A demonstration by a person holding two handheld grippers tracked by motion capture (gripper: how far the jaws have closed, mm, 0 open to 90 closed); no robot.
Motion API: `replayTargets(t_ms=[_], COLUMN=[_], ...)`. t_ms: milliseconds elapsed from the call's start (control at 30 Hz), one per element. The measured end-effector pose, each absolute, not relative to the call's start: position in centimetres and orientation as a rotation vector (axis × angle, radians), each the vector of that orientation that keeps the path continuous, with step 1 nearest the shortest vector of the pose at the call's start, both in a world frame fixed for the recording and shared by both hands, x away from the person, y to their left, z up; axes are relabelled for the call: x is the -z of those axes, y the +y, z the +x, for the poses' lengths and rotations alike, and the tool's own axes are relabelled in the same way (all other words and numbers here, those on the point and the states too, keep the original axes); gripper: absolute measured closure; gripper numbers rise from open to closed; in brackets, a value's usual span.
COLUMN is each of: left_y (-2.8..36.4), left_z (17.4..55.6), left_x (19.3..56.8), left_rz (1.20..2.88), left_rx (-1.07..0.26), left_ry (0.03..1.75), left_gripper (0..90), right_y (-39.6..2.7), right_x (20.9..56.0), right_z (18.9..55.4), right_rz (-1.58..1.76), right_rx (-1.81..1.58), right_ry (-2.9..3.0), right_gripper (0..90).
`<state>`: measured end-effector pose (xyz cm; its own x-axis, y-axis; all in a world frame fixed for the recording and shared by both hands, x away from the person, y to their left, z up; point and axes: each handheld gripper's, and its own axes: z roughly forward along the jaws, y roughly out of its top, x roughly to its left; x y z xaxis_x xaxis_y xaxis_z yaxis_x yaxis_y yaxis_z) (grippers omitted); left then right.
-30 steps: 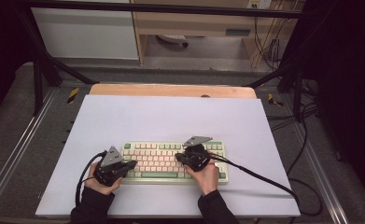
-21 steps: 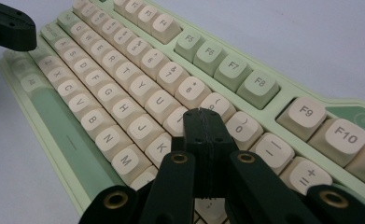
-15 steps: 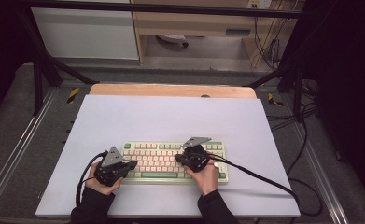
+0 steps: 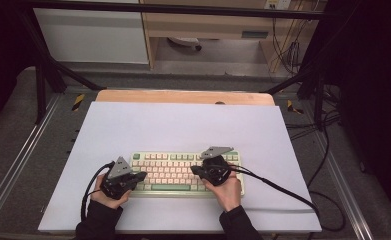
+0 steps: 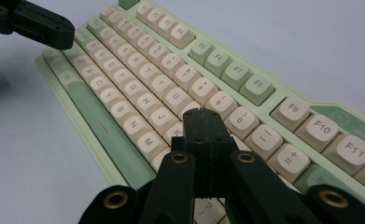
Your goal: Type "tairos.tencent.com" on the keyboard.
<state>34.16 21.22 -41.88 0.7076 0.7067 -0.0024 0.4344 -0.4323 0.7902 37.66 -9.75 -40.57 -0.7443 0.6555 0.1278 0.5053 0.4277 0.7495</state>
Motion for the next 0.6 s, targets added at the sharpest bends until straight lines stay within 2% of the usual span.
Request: replayTargets(t_ms=[600], left_y=[20.9], left_z=[34.3], left_x=[41.8], left_rz=[2.086], left_rx=[-0.43], left_ry=[0.874], left_gripper=[89.9], right_y=[-13.6], right_x=[40.9], right_z=[36.0], right_rz=[1.067], right_rx=[-1.241], right_ry=[2.481], right_gripper=[90.0])
